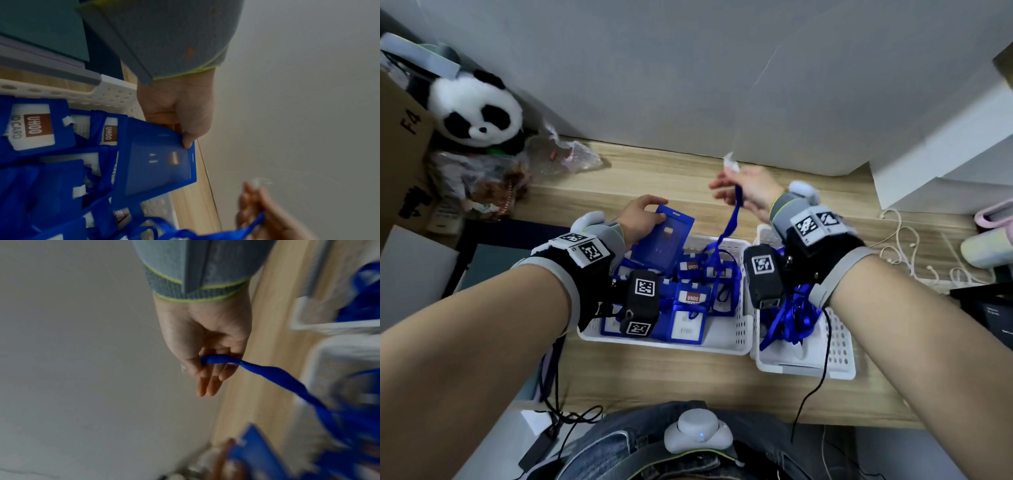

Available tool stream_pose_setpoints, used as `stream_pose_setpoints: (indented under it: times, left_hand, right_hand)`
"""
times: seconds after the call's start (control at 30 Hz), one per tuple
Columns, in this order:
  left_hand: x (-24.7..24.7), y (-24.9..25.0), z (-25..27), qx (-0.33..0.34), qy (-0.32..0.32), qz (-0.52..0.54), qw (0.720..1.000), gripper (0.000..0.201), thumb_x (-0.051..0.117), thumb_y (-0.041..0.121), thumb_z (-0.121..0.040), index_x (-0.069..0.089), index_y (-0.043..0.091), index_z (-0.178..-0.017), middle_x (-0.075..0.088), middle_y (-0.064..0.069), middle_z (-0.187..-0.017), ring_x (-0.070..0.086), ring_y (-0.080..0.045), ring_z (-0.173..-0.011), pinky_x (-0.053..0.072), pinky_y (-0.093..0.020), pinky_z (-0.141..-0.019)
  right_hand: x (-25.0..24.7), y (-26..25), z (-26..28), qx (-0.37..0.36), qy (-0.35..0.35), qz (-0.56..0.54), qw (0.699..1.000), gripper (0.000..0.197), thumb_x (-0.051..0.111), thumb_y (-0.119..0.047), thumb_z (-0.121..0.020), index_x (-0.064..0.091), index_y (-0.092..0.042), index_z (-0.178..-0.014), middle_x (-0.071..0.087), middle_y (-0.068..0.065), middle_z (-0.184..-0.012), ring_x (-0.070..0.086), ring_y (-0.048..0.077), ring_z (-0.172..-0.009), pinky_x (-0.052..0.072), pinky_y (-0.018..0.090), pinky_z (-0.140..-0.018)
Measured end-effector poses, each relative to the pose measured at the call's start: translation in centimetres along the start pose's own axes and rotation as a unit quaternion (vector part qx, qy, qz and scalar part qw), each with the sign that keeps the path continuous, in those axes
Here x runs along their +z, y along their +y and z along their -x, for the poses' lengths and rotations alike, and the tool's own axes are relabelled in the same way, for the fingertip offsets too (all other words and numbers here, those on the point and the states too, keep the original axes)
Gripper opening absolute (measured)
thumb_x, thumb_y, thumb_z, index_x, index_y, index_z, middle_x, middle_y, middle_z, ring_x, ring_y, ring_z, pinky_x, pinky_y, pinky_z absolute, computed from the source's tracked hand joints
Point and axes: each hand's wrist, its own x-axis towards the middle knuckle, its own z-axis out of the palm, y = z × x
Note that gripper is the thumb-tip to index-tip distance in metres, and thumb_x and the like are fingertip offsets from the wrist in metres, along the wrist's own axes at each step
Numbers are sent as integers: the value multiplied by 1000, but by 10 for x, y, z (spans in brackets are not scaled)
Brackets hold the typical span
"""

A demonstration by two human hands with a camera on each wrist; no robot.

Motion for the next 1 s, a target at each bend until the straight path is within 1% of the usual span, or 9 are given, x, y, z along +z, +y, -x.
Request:
stream_pose_setpoints:
  times: [0.13, 0.33, 0.43, 0.57, 0.67, 0.77, 0.83, 0.93, 1.0]
  left_hand:
    - [5, 13, 9, 2, -60, 30, 998, 42, 44, 1, -92, 55, 27, -122, 60, -7, -77, 59, -15, -53, 52, -22, -54]
    - [30, 46, 14, 43, -167, 30, 985, 67, 55, -1, -86, 39, 45, -132, 61, -11, -77, 58, -12, -47, 51, -19, -51]
    - [39, 58, 17, 52, -220, 13, 974, 50, 53, -4, -86, 54, 32, -121, 60, -14, -84, 57, -12, -48, 50, -18, -51]
    - [37, 61, 17, 64, -209, -1, 976, 24, 52, -6, -86, 61, 16, -84, 59, -9, -72, 54, -10, -43, 47, -17, -48]
    - [25, 60, 10, 81, -159, 6, 984, 19, 55, -1, -81, 60, 16, -73, 56, -8, -62, 53, -12, -42, 46, -19, -51]
    - [21, 68, 8, 83, -159, 36, 983, 24, 48, -6, -85, 56, 13, -72, 55, -6, -59, 53, -11, -42, 47, -16, -49]
    - [26, 76, 10, 90, -176, 41, 979, 16, 53, -2, -81, 56, 12, -73, 58, -5, -58, 55, -12, -44, 48, -17, -50]
    - [33, 83, 12, 104, -171, 33, 979, 15, 54, 0, -76, 59, 13, -71, 60, -8, -65, 55, -15, -52, 48, -21, -55]
    - [33, 83, 7, 106, -139, 61, 983, 22, 52, -5, -82, 58, 14, -71, 58, -9, -69, 54, -15, -52, 47, -22, -56]
  right_hand:
    - [-1, -60, 2, -81, 22, -104, 991, 31, 35, -28, -102, 51, -13, -80, 65, -4, -51, 62, 8, -47, 47, 20, -54]
    - [15, -96, 16, -128, -42, -182, 974, 31, 37, -31, -101, 53, -12, -82, 60, -3, -54, 61, 12, -51, 48, 21, -54]
    - [19, -99, 21, -141, -68, -207, 966, 30, 37, -32, -101, 53, -12, -84, 56, -3, -53, 55, 12, -48, 46, 22, -52]
    - [0, -92, 13, -163, 0, -106, 981, 31, 37, -35, -100, 52, -15, -82, 32, -6, -49, 23, 7, -39, 18, 18, -38]
    - [-18, -61, 2, -84, 28, 77, 993, 31, 41, -43, -97, 57, -20, -84, 27, -9, -47, 17, 2, -33, 12, 14, -32]
    - [-22, -24, 0, 68, -83, 105, 989, 45, 31, -60, -93, 59, -24, -87, 28, -9, -41, 19, 5, -35, 11, 12, -32]
    - [-16, -7, 4, 131, -151, 106, 974, 59, 20, -73, -87, 51, -24, -72, 33, -6, -42, 24, 9, -41, 14, 12, -34]
    - [-10, 3, 5, 163, -174, 90, 967, 59, 25, -78, -82, 42, -24, -65, 36, -5, -43, 28, 10, -38, 19, 13, -40]
    - [-13, -1, 1, 131, -100, 100, 981, 57, 33, -75, -83, 41, -22, -62, 37, -6, -42, 29, 9, -37, 22, 12, -39]
